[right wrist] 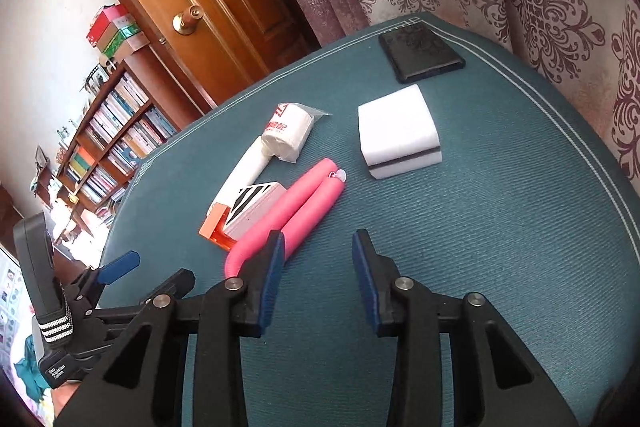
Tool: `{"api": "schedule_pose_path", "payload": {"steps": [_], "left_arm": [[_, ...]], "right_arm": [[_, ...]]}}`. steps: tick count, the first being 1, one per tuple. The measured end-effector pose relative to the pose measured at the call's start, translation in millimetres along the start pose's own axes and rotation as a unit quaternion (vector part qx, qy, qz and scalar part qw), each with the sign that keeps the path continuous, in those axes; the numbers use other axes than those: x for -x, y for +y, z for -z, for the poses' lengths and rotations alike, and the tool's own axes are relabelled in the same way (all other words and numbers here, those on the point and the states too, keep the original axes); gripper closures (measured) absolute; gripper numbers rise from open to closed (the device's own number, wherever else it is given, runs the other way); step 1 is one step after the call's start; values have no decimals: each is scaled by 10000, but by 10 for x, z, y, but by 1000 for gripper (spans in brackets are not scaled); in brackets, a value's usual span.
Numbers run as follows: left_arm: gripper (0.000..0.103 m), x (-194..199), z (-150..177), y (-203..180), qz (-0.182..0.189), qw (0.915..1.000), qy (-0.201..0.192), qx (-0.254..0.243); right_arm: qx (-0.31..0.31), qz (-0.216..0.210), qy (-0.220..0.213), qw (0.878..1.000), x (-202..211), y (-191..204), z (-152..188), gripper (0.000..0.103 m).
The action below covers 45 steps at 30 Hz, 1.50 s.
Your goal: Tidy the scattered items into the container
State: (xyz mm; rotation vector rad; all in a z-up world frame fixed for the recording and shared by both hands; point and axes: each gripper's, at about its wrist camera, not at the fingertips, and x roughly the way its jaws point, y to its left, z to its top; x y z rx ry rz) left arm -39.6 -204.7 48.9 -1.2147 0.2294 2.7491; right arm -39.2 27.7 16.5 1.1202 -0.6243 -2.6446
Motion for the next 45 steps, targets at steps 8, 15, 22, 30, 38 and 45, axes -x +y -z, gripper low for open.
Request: {"api": "schedule_pose_path", "payload": {"steps": [8,15,22,30,38,45], "left_arm": [[0,-1,-117,1,-77,9998,-88,-177],[0,-18,-66,70,-96,9998,-105,-135],[0,-55,-24,153,-189,9998,-33,-25],[0,-68,-61,145,-42,10000,-32,79],[0,-96,-126,-98,171,9997,-97,-147],[3,-169,-243,-250,303,9991,-218,-176]], "right_arm": [[74,217,294,9993,-342,185,-93,55],[491,579,313,9966,-540,471,-98,45],[1135,672,247,9910,-547,602,-8,64],[951,437,370,9938,-364,456,33,75],[911,546,185,9942,-116,266,89,81],[920,420,180,9947,-101,237,90,80]]}}
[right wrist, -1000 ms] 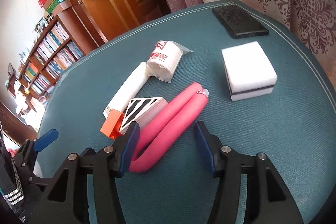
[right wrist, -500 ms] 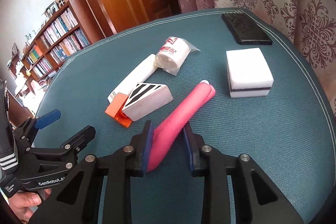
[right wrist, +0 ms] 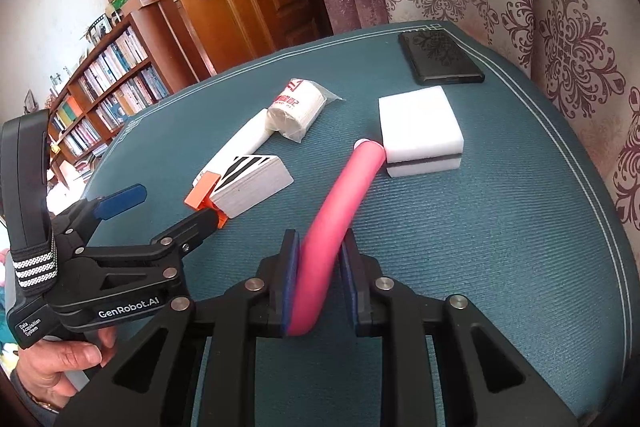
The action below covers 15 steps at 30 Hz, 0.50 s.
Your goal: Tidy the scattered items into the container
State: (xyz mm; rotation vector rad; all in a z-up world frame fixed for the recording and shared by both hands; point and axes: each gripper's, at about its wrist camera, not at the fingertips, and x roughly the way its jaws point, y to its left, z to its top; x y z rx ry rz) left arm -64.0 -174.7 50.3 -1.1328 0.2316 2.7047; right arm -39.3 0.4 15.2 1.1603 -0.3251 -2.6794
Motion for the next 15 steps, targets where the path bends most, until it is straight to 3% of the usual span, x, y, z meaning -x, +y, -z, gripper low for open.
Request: {"api": "schedule_pose_path", "payload": {"steps": [2,6,8,10,15], "left_arm": [[9,-43,-38,-36,15,10000,5,-11],[43,-160,-36,-62,246,9994,222,130],[49,-142,-35,-59,303,9992,180,167],[68,-103,-29,-46,447,9987,135,210],[76,-43,31,-13,524,9981,103,318]], "right_arm": [[24,-4,-17,10000,0,3,3,79],[122,35,-75,9999,3,23,11,79],[110,47,-77,9999,2,20,5,79],[63,27,-65,10000,0,8,2,78],[-67,149,-89,9998,9,-32,5,64]]}}
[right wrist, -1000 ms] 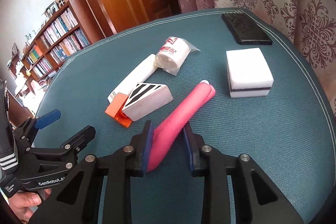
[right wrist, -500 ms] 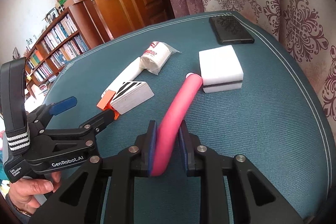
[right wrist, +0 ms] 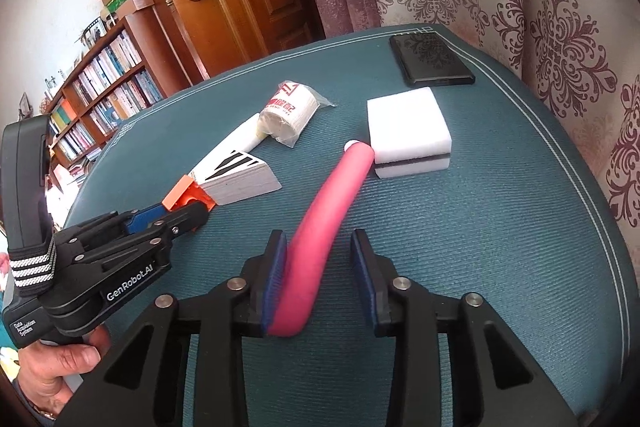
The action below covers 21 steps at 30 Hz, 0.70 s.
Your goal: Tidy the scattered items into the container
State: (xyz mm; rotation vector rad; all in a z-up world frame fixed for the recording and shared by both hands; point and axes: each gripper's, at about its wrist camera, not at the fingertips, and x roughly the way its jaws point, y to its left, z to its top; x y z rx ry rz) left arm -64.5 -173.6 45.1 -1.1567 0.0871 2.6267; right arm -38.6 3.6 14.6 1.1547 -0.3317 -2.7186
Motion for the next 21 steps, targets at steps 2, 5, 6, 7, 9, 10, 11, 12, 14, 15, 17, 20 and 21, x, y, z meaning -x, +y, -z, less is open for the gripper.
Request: {"api": "schedule_pose_path", "payload": {"steps": [2,5,6,7,9,10,11,12,14,15,17,20,21], "left_arm": [[76,56,31,-1,11,10000,-59,-7],[76,169,86,-3,-6,9999,-138,-25],[76,198,91,-3,-16,9999,-160,-21],[76,237,105,-1,-17,9998,-189,-7],[76,308,130,-6,9,9997,-237,13],[76,341,142,-9,23,9997,-255,23],[76,370,155,-16,36,9996,-267,40],[76,397,170,-20,56,9996,-268,58],[76,456,199,-24,91,9995,-298,85],[76,486,213,-26,95,9994,-320,98],[76,551,238,-21,79,9992,-373,130],[76,612,268,-5,63,9989,-420,173],[76,624,285,3,48,9989,-422,182]], "right_arm": [[-59,-54,12,10000,-7,-27,-7,63],[-147,-128,0,9998,-18,-57,-15,63],[-177,-130,-17,9998,-23,-64,-21,63],[-211,-123,-35,9997,-33,-72,-28,60],[-291,-91,-52,9995,-72,-78,-47,55],[-310,-71,-35,9995,-108,-79,-57,55],[-291,-36,3,9996,-152,-73,-66,55],[-214,9,8,9998,-188,-54,-68,55],[-53,102,11,9999,-204,3,-73,55],[36,142,28,9999,-209,27,-70,57],[194,111,123,9997,-227,69,-55,77],[260,111,119,9995,-197,83,-22,82],[228,85,126,9996,-183,72,-9,85]]}}
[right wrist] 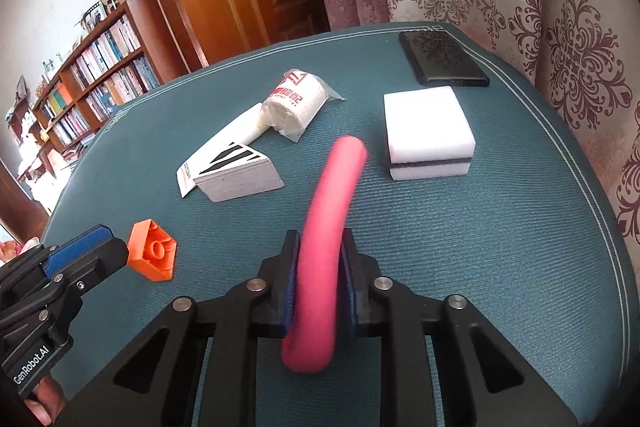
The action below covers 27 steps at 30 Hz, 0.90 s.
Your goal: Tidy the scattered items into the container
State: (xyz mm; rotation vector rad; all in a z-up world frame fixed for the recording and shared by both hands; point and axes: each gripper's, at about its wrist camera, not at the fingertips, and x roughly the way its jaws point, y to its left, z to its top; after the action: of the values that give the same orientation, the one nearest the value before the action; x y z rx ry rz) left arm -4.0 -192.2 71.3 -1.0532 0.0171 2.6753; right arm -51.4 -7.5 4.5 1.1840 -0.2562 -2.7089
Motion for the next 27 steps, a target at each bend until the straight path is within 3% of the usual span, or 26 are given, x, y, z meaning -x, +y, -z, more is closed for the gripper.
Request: {"api": "schedule_pose_path", "payload": {"steps": [4,8,9,10,12,13,17,18,19,21,24,27], "left_arm": [[76,4,47,62,-45,9999,24,92],[71,-60,64,75,-43,9998,128,137],[59,-62,62,71,-7,9998,118,158],[38,-60,58,67,9,9997,133,185],[12,-46,45,56,3,9996,71,264],[11,-33,36,46,-17,9996,-4,284],[12,-94,-20,-43,-194,9998,-28,46],[17,-132,-27,-65,-280,9996,-12,-29],[37,-185,-34,-75,-313,9995,39,-62],[60,-309,-24,-47,-253,9994,250,2],[63,-367,46,3,-370,9989,287,11],[63,-348,130,52,-250,9986,426,165]], "right_arm": [[-292,-244,59,9993,75,-50,47,85],[-201,-199,-57,9996,132,16,56,85],[-197,-205,-44,9996,128,21,62,85],[-213,-217,-18,9995,119,18,66,85],[-253,-225,26,9994,92,0,66,85],[-268,-226,40,9994,84,-11,66,85],[-303,-223,42,9993,84,-36,64,85],[-300,-229,33,9993,92,-32,66,85],[-292,-230,19,9993,99,-30,65,85],[-268,-249,-15,9993,114,-24,63,85],[-197,-240,-85,9995,135,3,67,85],[-130,-197,-116,9997,135,23,70,85]]}}
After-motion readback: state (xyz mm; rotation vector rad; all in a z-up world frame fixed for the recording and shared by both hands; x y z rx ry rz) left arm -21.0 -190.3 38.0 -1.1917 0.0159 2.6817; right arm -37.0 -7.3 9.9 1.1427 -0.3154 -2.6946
